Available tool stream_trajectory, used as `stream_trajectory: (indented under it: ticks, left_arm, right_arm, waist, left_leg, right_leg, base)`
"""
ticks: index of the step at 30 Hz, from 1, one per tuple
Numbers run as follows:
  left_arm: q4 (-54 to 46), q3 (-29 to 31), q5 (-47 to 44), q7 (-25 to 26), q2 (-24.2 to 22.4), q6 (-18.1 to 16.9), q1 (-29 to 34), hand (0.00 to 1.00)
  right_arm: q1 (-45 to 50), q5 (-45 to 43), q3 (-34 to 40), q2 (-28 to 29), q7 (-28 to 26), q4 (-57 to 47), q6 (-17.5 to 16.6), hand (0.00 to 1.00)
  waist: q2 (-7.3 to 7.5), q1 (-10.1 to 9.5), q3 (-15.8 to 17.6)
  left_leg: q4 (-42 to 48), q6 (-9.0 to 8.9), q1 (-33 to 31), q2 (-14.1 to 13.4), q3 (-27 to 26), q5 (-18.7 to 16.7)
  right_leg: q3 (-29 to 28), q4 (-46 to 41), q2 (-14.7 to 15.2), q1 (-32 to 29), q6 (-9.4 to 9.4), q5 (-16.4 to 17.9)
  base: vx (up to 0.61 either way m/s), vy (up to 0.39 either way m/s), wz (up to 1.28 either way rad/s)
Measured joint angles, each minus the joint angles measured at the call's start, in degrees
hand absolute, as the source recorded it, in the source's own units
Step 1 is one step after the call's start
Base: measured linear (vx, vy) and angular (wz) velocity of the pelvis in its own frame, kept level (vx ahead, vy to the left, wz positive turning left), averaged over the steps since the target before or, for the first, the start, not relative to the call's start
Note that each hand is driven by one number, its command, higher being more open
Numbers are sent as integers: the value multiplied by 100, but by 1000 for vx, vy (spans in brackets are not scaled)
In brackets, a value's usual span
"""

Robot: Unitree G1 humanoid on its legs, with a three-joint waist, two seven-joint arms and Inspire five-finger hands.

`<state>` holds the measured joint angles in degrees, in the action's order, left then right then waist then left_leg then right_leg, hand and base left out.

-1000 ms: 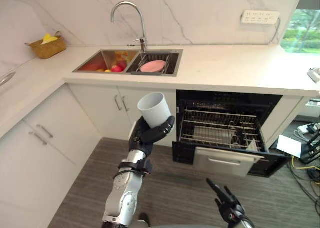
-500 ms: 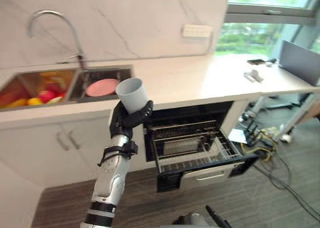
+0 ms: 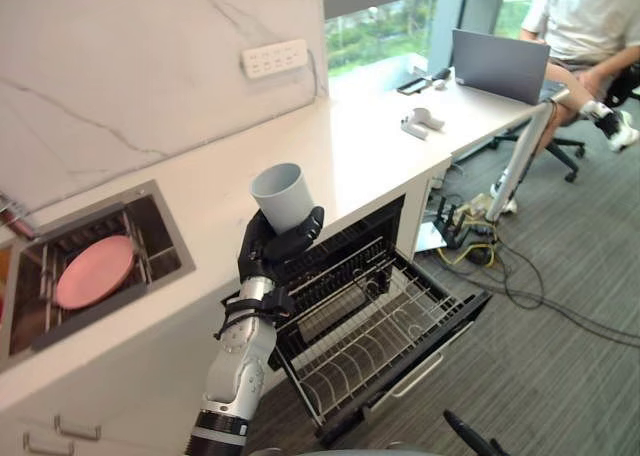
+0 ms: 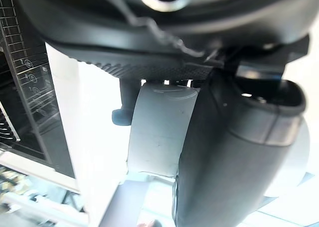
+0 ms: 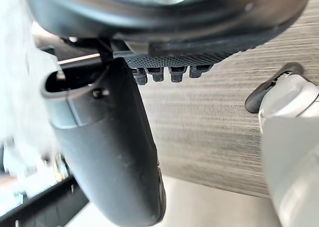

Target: Walk over to the sink, pick up the cup, carry it to the dishwasher, place the cup inside the dishwasher, then close the dishwasher door

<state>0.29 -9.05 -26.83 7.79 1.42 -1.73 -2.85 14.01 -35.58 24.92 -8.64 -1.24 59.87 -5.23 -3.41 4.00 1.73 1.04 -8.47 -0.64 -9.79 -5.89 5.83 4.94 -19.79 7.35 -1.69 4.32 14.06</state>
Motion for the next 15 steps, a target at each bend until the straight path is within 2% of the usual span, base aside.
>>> stream_trajectory:
  ticks: [1,2,4,5,8,9,10,12,15]
  left_arm:
    - [162,0,-1,-94,136,13,-48,0]
    - [195,1,3,-123,300,31,-34,0]
    - [195,38,121,-126,569,66,-25,0]
    - [189,104,217,-114,619,123,-27,0]
    - [186,249,415,-50,541,208,28,0]
    - [178,402,585,6,455,209,179,0]
    - [177,482,632,39,446,208,248,0]
    - [139,638,708,106,481,162,430,0]
    - [-16,645,654,103,473,112,499,0]
  right_arm:
    - [-16,-167,130,124,4,114,-19,100]
    - [-9,-227,114,283,-46,163,-23,100]
    - [-4,-229,112,531,-139,187,-16,100]
    - [9,-223,112,640,-195,192,-11,100]
    - [0,-279,51,805,-314,231,-9,100]
    - [-13,-309,-97,829,-372,230,-82,100]
    - [-24,-303,-199,808,-390,219,-139,100]
    - [-107,-242,-514,720,-329,70,-258,100]
    - [-259,-317,-710,526,48,-89,-291,100]
  waist:
    - [137,121,-73]
    - [283,113,-96]
    - [398,43,-130]
    - [393,17,-123]
    - [331,-127,-74]
    - [328,-168,-49]
    - [331,-168,-46]
    - [297,-125,2]
    - [208,-128,81]
  left_leg:
    - [-157,40,132,232,-33,-61]
    - [-161,140,176,415,-150,-119]
    - [-160,300,218,632,-363,-218]
    - [-142,412,248,703,-459,-294]
    - [-131,475,400,646,-696,-486]
    - [-51,471,493,579,-935,-642]
    - [16,466,496,556,-1042,-703]
    - [117,470,492,507,-1240,-755]
    - [123,467,391,387,-1367,-754]
  right_leg:
    - [1,48,266,57,207,6]
    - [-12,252,464,102,405,-116]
    - [27,715,690,267,564,-342]
    - [135,870,778,310,592,-510]
    - [677,594,779,153,499,-689]
    - [1177,504,778,103,409,-745]
    - [1324,552,778,102,379,-765]
    - [1283,830,714,125,340,-928]
    - [1219,1524,449,202,271,-1350]
  base:
    - [270,478,-1]
    - [207,388,-16]
    - [147,284,-43]
    - [129,272,-39]
    - [11,122,-49]
    - [-47,52,-71]
    - [-76,47,-93]
    - [-66,29,-63]
    - [-71,-14,-28]
